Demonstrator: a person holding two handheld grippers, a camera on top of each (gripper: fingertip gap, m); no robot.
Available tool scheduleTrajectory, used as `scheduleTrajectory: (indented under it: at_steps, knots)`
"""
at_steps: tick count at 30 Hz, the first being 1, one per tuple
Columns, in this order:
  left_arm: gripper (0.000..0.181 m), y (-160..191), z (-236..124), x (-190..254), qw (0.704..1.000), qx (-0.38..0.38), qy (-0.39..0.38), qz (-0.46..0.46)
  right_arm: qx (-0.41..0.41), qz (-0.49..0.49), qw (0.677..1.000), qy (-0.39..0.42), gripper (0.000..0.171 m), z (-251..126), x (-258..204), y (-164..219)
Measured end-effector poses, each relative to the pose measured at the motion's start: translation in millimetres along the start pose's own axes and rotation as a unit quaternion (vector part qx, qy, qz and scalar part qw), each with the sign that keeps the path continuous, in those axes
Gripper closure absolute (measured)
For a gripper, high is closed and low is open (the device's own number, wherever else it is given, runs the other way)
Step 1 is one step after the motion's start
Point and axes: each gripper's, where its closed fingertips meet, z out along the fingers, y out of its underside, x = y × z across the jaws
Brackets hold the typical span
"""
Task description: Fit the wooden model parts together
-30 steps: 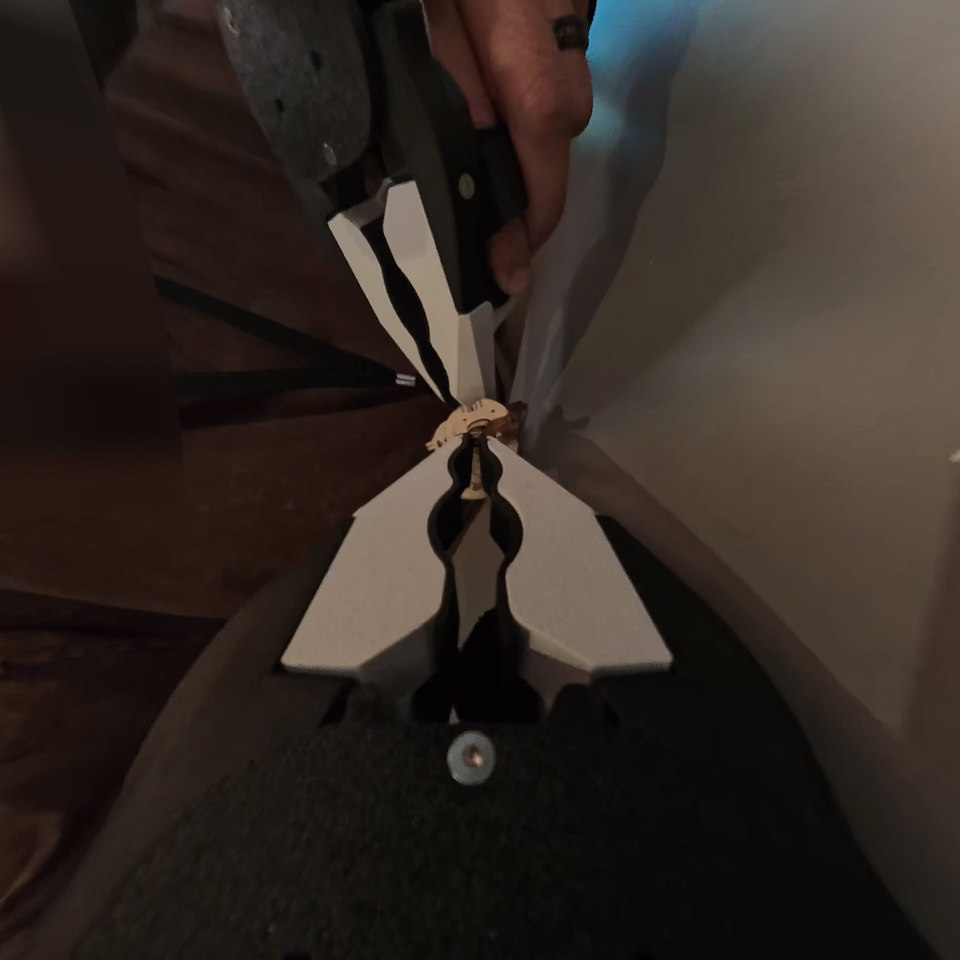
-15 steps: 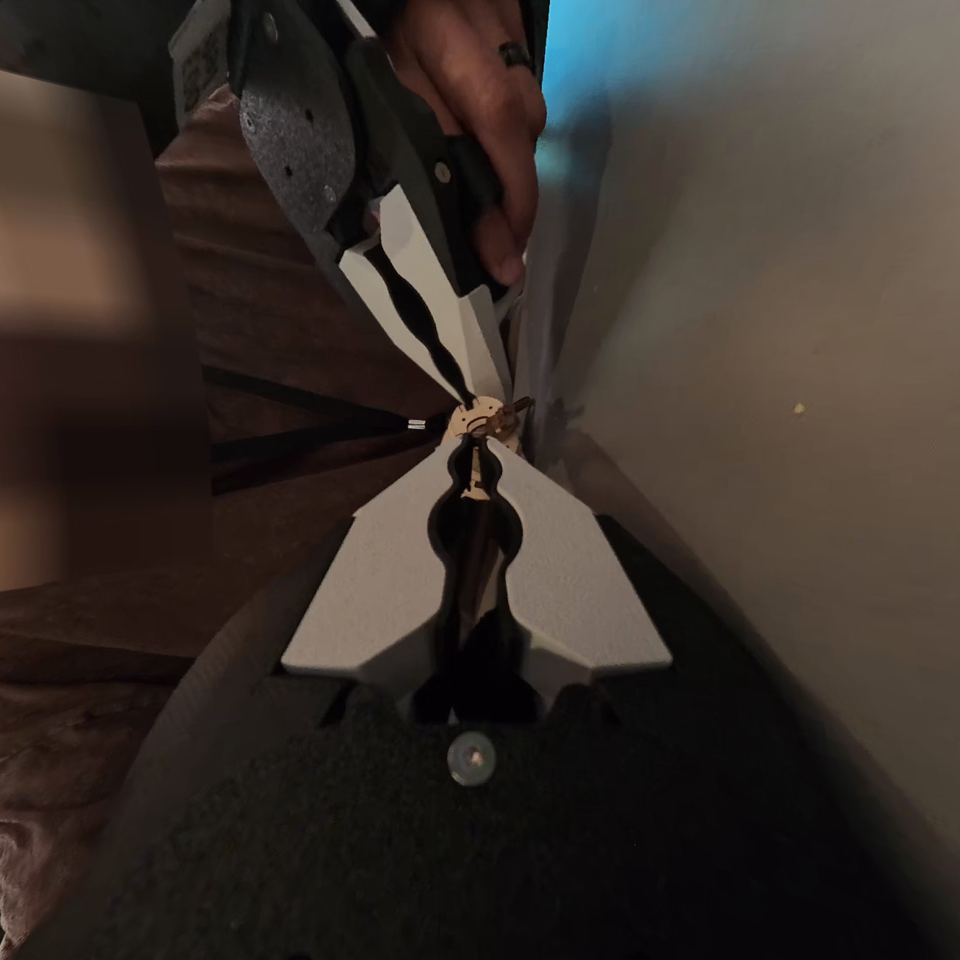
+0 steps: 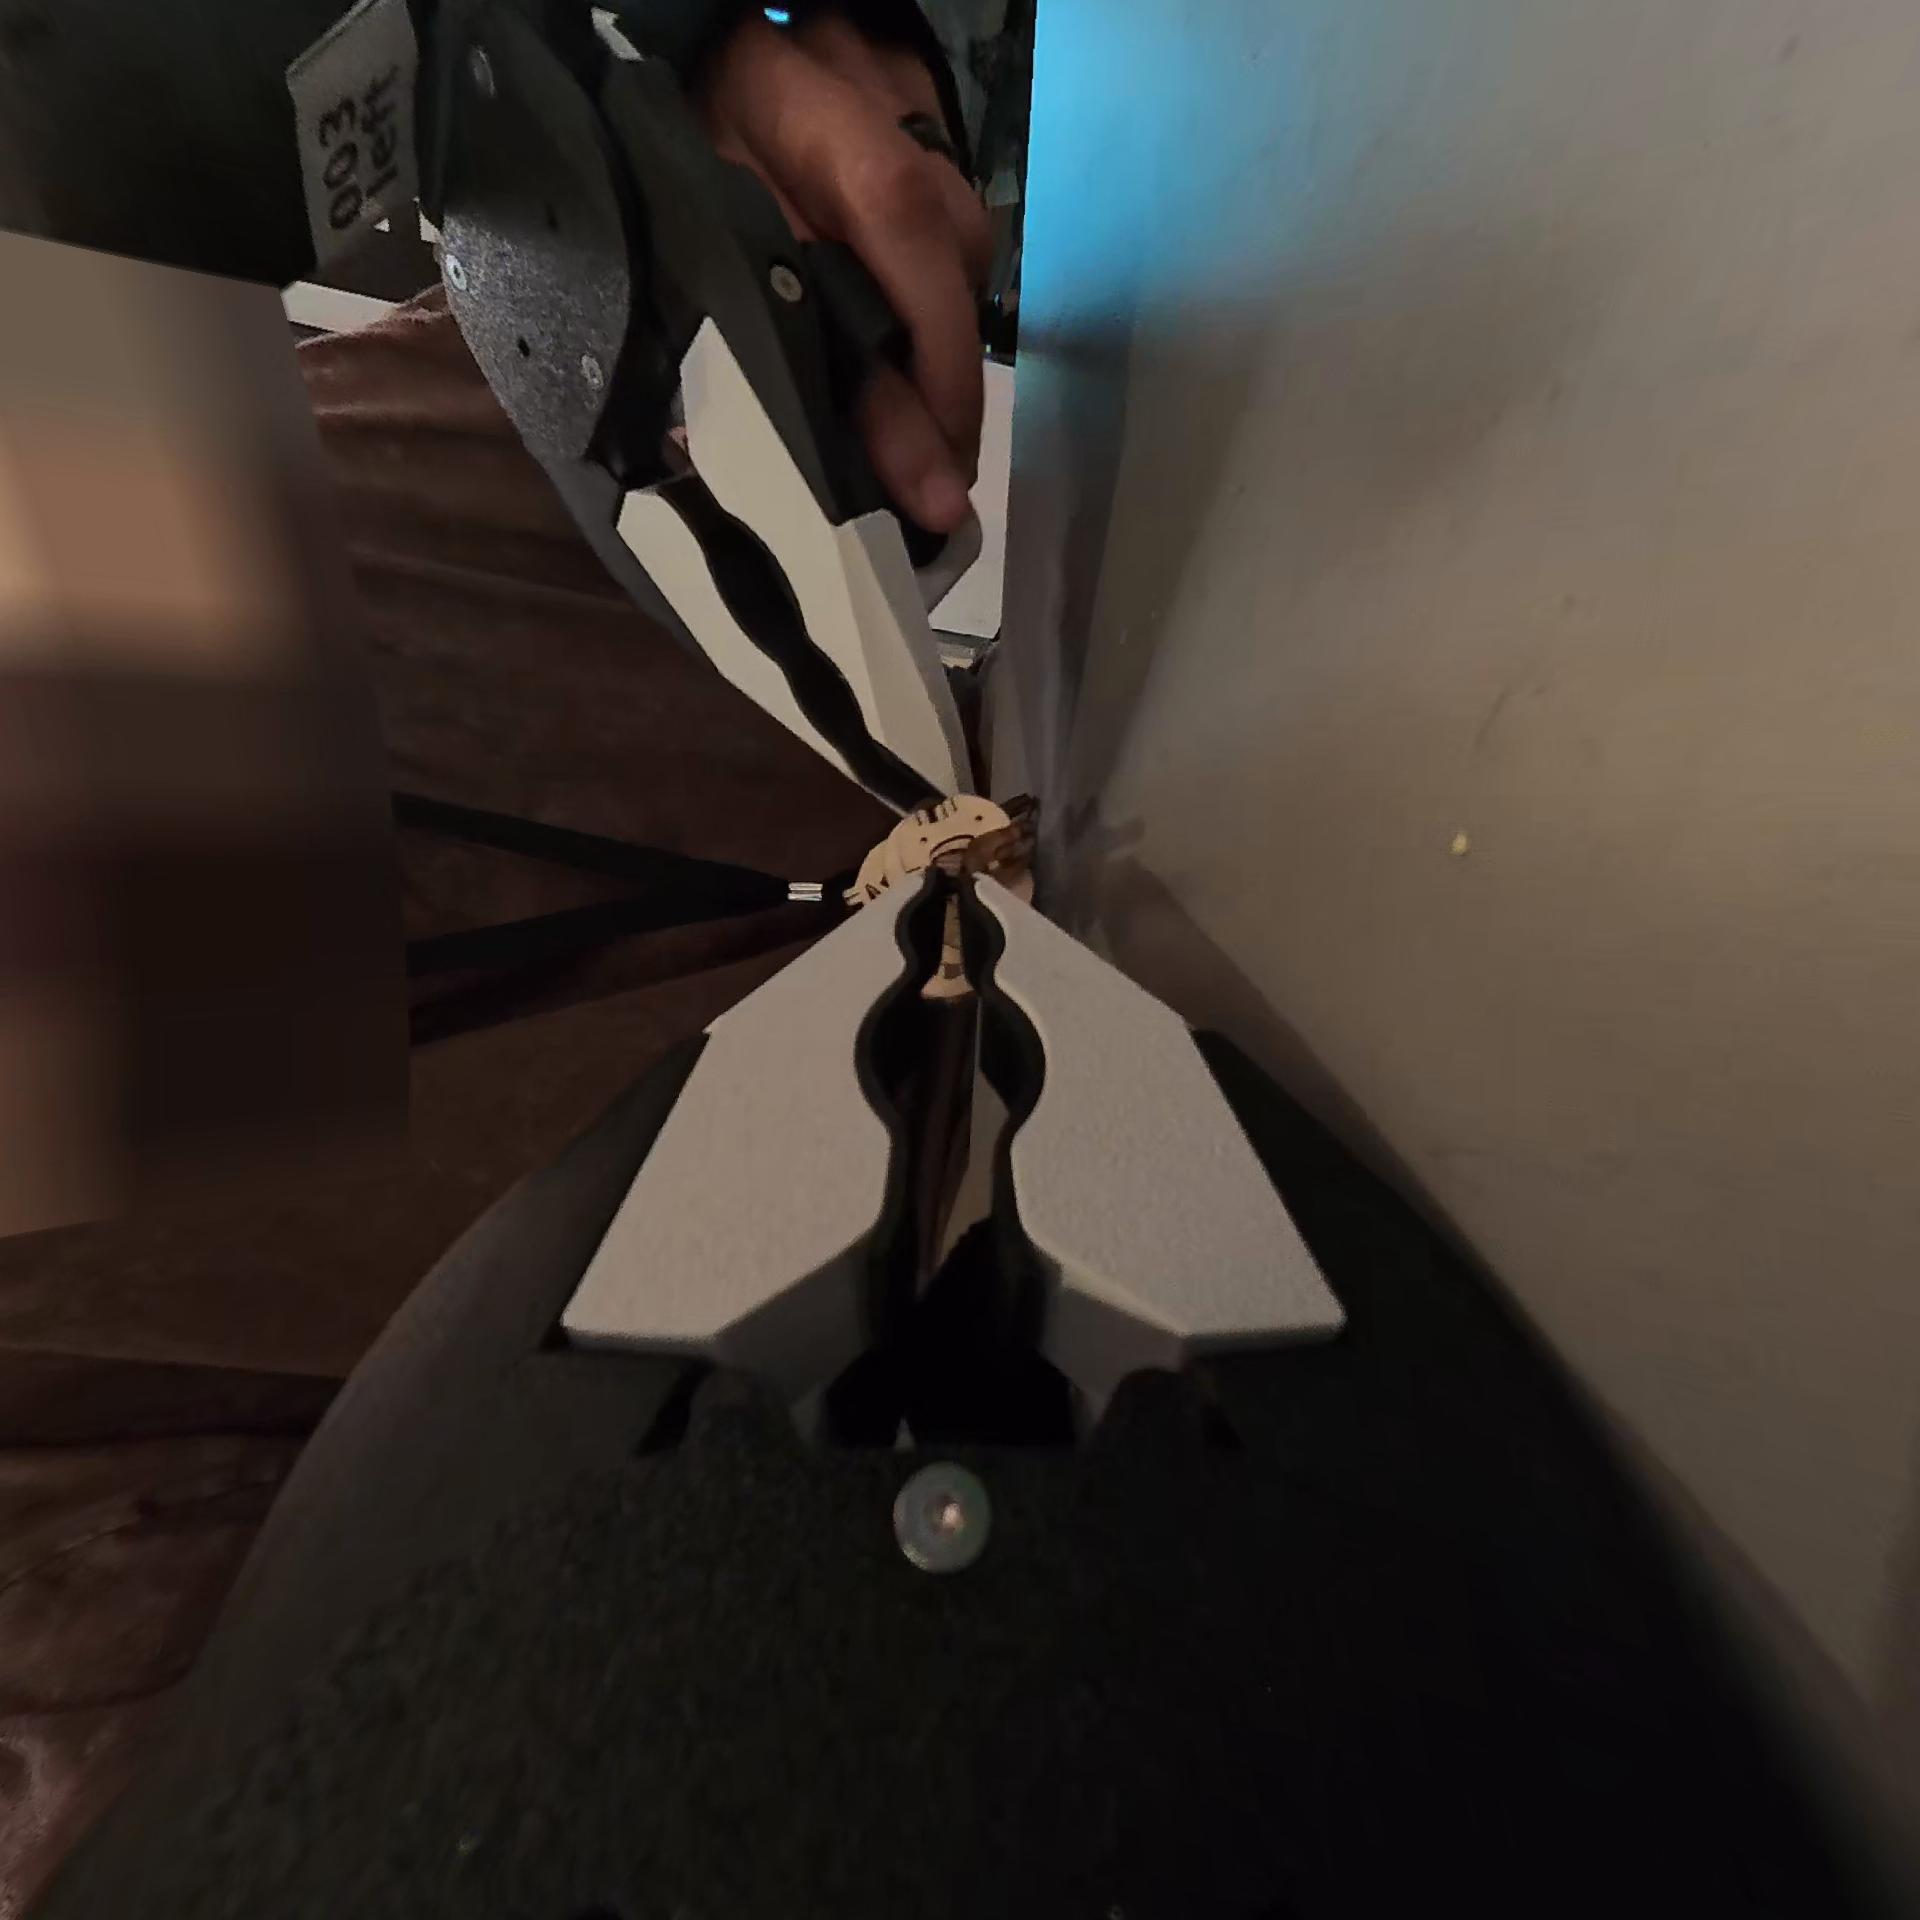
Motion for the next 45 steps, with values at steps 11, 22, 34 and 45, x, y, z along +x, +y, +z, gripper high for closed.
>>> scheduleTrajectory:
  at_steps: [11, 22, 34, 45]
  knots:
    - [0.181, 1.2, 2.0, -2.5, 1.000, -0.006, 0.011, 0.011, 0.005, -0.001, 1.000, 0.002, 0.170, 0.4, 0.9, -2.6]
    - [0.173, 2.0, -7.1, 3.2, 0.997, 0.000, 0.011, 0.072, 0.007, 0.001, 1.000, 0.000, 0.170, 0.4, 1.0, -3.6]
    - [0.176, 3.2, 5.1, 12.9, 0.994, -0.001, 0.049, 0.099, 0.007, -0.002, 1.000, 0.003, 0.170, 0.2, 1.4, -3.9]
    - [0.176, 6.6, -0.3, 13.9, 0.988, 0.024, 0.140, 0.065, -0.003, -0.017, 1.000, 0.013, 0.170, 1.6, 2.5, -1.8]
